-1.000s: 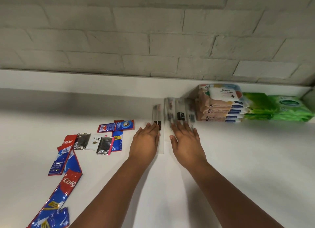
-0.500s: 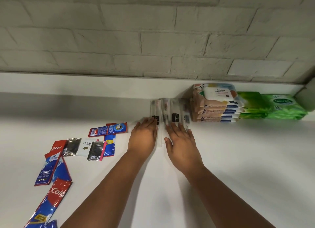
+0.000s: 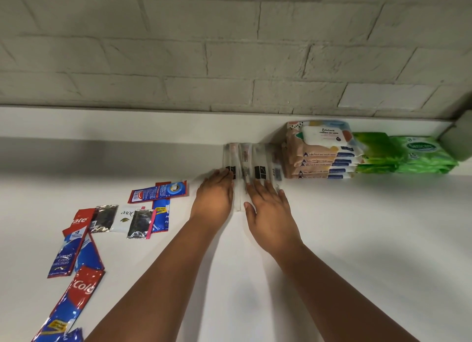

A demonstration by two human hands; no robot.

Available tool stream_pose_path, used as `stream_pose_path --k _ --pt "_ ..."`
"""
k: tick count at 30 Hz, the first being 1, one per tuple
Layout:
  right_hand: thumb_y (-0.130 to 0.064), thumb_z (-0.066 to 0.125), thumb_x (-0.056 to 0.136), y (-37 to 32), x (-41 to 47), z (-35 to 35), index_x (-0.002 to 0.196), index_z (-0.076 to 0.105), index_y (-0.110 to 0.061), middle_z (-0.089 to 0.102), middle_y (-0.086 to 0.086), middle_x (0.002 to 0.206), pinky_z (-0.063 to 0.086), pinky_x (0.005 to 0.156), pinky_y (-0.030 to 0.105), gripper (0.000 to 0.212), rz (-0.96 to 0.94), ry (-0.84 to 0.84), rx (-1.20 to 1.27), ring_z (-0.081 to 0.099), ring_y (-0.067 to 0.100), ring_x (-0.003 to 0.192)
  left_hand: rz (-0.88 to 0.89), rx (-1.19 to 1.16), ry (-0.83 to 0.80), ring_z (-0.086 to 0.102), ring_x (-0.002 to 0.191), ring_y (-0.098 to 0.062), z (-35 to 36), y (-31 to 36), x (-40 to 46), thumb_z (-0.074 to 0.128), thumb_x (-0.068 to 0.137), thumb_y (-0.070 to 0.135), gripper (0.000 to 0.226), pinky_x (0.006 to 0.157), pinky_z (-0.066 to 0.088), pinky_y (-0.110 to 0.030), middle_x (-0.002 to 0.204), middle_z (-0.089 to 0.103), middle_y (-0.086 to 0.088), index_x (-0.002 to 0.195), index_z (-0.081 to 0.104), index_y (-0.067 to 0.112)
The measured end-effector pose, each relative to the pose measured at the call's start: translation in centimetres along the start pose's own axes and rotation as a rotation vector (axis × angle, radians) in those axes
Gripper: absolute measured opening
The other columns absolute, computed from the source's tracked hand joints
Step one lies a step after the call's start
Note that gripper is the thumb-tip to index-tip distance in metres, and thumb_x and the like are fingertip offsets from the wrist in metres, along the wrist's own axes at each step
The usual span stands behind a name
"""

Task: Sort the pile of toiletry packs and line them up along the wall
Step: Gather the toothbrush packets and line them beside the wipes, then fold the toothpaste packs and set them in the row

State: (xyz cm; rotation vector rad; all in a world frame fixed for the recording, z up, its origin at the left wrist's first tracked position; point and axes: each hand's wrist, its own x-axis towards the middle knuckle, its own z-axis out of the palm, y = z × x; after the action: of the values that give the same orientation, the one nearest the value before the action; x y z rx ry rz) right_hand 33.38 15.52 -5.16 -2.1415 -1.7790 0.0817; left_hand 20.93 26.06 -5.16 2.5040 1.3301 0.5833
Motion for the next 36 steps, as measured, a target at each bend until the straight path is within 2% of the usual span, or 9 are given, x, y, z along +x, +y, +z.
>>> stream_pose_path --k 4,9,12,18,24,27,31,33,36 --pt "-0.037 0.026 0.098 -0.1 -0.1 -0.1 0.15 0.025 -0.026 0.026 -0.004 0.157 0.008 0.118 0.041 0.053 -0.001 0.001 0.007 0.016 0.019 0.146 0.004 -0.019 0.015 0.044 0.13 -0.033 0.0 0.0 -0.1 0.044 0.092 0.01 0.039 0.111 0.029 -0.038 0.135 0.054 -0.015 0.129 0.055 0.003" --pt "-0.036 0.027 0.101 -0.2 -0.2 -0.3 0.152 0.021 -0.026 0.021 -0.004 0.158 0.005 0.12 0.04 0.052 0.003 -0.009 0.008 0.011 0.018 0.147 0.006 -0.055 0.01 0.041 0.133 -0.03 0.2 -0.2 -0.2 0.022 0.089 0.03 0.058 0.114 0.027 -0.037 0.138 0.051 -0.013 0.134 0.051 0.006" --pt "-0.035 0.028 0.101 -0.3 -0.2 -0.5 0.152 0.02 -0.025 0.021 -0.002 0.159 0.006 0.12 0.04 0.053 0.009 -0.005 0.013 0.01 0.018 0.148 -0.007 -0.074 0.021 0.037 0.135 -0.028 -0.1 0.2 -0.6 0.026 0.091 0.026 0.054 0.114 0.025 -0.035 0.14 0.049 -0.012 0.136 0.048 0.007" --pt "-0.035 0.03 0.101 -0.4 -0.2 -0.4 0.151 0.022 -0.024 0.022 -0.001 0.158 0.007 0.119 0.041 0.053 0.014 -0.009 0.015 0.011 0.019 0.147 0.021 -0.012 0.04 0.042 0.132 -0.025 -0.3 0.6 -1.1 0.015 0.09 0.039 0.064 0.11 0.029 -0.035 0.137 0.053 -0.008 0.131 0.053 0.009" --pt "-0.035 0.032 0.1 -0.3 -0.2 -0.4 0.15 0.025 -0.022 0.026 0.002 0.157 0.009 0.119 0.043 0.052 -0.001 0.028 0.007 0.014 0.021 0.147 0.015 -0.036 0.071 0.042 0.132 -0.024 -0.8 1.0 -1.4 0.031 0.096 0.027 0.047 0.112 0.022 -0.027 0.136 0.053 -0.011 0.132 0.052 0.006" --pt "-0.038 0.033 0.1 -0.3 -0.3 -0.5 0.149 0.029 -0.02 0.03 0.003 0.155 0.012 0.119 0.044 0.052 -0.01 0.047 -0.03 0.016 0.023 0.146 -0.025 -0.042 0.086 0.039 0.134 -0.023 -1.1 1.0 -2.5 0.03 0.096 0.029 0.048 0.113 0.022 -0.028 0.138 0.051 -0.01 0.133 0.05 0.007" --pt "-0.037 0.038 0.097 -0.6 -1.3 -1.4 0.138 0.045 -0.018 0.043 0.005 0.147 0.023 0.116 0.046 0.046 -0.102 0.131 -0.073 0.027 0.028 0.142 -0.045 -0.077 0.095 0.035 0.136 -0.02 -2.2 1.5 -5.7 0.024 0.098 0.036 0.052 0.113 0.02 -0.026 0.141 0.048 -0.008 0.135 0.047 0.009" --pt "-0.037 0.038 0.097 -1.2 -2.1 -1.5 0.133 0.052 -0.018 0.046 0.006 0.144 0.025 0.115 0.047 0.043 -0.177 0.14 -0.08 0.031 0.028 0.139 -0.05 -0.09 0.109 0.034 0.137 -0.019 -2.8 1.1 -7.7 0.03 0.1 0.033 0.046 0.113 0.019 -0.026 0.143 0.046 -0.006 0.136 0.047 0.011" --pt "-0.036 0.038 0.096 -3.0 -3.0 -1.1 0.128 0.058 -0.019 0.051 0.005 0.14 0.026 0.114 0.046 0.041 -0.232 0.128 -0.04 0.034 0.027 0.137 -0.08 -0.111 0.156 0.036 0.135 -0.019 -4.1 -0.4 -10.8 0.037 0.1 0.029 0.04 0.114 0.024 -0.03 0.142 0.046 -0.004 0.134 0.049 0.012"
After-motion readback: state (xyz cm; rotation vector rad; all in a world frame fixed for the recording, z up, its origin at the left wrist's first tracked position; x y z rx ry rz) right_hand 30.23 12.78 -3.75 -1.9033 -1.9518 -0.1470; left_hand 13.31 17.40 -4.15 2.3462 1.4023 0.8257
